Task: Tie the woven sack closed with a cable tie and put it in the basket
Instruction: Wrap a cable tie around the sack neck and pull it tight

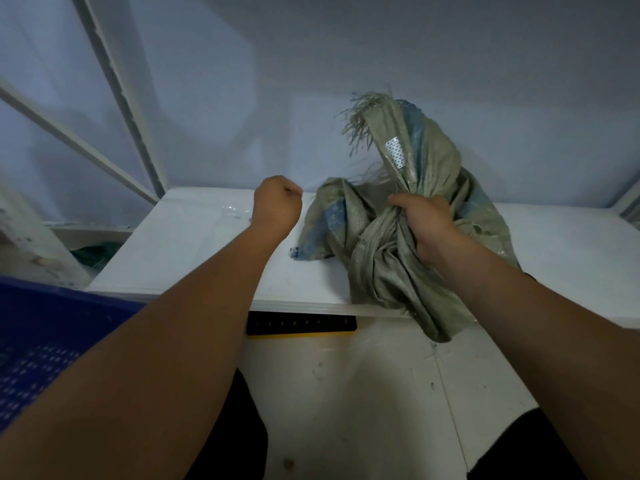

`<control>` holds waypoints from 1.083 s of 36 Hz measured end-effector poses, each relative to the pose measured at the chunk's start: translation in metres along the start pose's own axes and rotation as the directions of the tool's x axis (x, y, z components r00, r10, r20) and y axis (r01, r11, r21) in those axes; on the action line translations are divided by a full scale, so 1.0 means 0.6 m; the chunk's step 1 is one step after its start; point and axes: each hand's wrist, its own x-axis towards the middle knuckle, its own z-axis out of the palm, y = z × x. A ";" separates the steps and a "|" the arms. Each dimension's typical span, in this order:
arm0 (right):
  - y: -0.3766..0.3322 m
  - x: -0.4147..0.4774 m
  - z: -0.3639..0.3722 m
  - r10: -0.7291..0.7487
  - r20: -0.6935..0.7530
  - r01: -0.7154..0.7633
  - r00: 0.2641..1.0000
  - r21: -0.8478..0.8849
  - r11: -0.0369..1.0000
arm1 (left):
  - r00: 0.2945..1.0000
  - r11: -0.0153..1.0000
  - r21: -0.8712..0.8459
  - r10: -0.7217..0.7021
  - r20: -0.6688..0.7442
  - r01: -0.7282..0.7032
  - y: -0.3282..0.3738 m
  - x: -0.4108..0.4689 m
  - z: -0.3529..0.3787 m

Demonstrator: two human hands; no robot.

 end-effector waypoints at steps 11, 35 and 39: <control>-0.013 -0.031 -0.020 -0.079 0.024 0.076 0.997 0.102 0.992 | 0.975 0.947 -0.299 -0.056 0.214 0.120 0.092 -0.088 0.025; -0.043 -0.082 -0.087 -0.180 -0.023 0.181 0.983 0.153 0.971 | 0.866 0.937 -0.342 0.231 0.444 -0.075 0.151 -0.181 0.054; -0.041 -0.076 -0.079 -0.180 0.005 0.177 0.984 0.146 0.973 | 0.860 0.957 -0.251 0.247 0.447 -0.144 0.145 -0.168 0.050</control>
